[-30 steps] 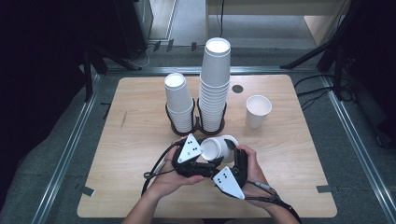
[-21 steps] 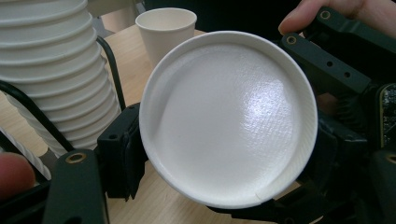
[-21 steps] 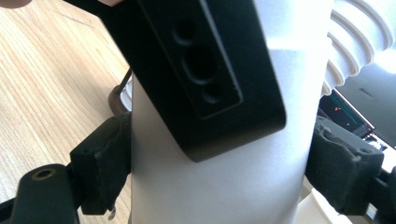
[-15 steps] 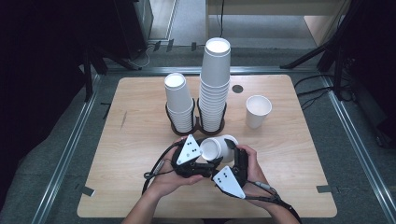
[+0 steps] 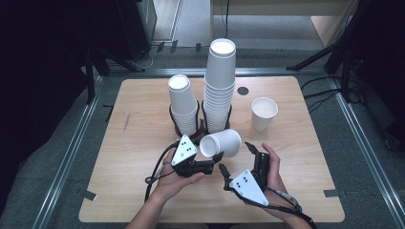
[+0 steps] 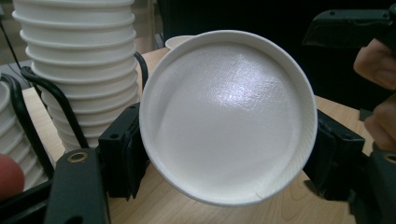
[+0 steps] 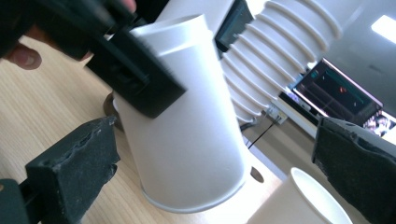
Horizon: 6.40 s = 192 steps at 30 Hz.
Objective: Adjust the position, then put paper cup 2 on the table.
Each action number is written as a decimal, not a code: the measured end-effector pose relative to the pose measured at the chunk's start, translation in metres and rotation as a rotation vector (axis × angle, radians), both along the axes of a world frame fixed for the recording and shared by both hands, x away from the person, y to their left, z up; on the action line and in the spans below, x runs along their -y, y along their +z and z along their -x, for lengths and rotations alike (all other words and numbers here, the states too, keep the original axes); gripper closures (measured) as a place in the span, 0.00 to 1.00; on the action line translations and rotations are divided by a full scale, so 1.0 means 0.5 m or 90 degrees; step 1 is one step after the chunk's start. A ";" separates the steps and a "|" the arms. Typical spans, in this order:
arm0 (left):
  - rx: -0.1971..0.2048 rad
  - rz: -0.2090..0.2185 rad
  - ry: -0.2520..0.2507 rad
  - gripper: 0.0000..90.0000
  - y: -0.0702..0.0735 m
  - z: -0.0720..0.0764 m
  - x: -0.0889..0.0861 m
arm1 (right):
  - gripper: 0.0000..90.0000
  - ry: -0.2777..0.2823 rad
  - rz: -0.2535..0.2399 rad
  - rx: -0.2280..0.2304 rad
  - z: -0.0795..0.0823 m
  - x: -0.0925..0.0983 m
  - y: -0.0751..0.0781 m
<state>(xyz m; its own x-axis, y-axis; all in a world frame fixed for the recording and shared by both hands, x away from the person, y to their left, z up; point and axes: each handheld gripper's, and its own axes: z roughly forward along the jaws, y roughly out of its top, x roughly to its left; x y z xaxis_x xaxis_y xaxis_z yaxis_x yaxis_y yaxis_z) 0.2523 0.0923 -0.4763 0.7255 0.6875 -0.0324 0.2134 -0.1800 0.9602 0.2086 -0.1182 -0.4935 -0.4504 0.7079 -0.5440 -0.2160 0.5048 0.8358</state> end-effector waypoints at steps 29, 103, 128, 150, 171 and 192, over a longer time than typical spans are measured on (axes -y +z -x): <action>0.112 0.156 0.070 0.28 -0.012 0.023 -0.008 | 0.01 -0.052 -0.621 -0.357 0.018 0.037 0.063; 0.206 0.188 0.045 0.28 -0.017 0.041 0.003 | 0.00 -0.035 -1.204 -0.815 -0.118 -0.026 0.061; 0.174 0.190 0.009 0.27 -0.002 0.039 -0.016 | 0.14 -0.032 -1.242 -0.732 -0.115 -0.018 0.079; 0.105 0.147 0.033 0.15 -0.001 0.027 -0.023 | 0.14 -0.129 -1.141 -0.481 -0.140 0.063 0.122; 0.062 0.107 0.047 0.12 -0.003 0.020 -0.026 | 0.15 -0.200 -0.827 -0.218 -0.101 0.070 0.178; 0.024 0.090 0.118 0.10 -0.006 0.027 -0.125 | 0.14 -0.146 -0.507 -0.091 -0.076 0.047 0.156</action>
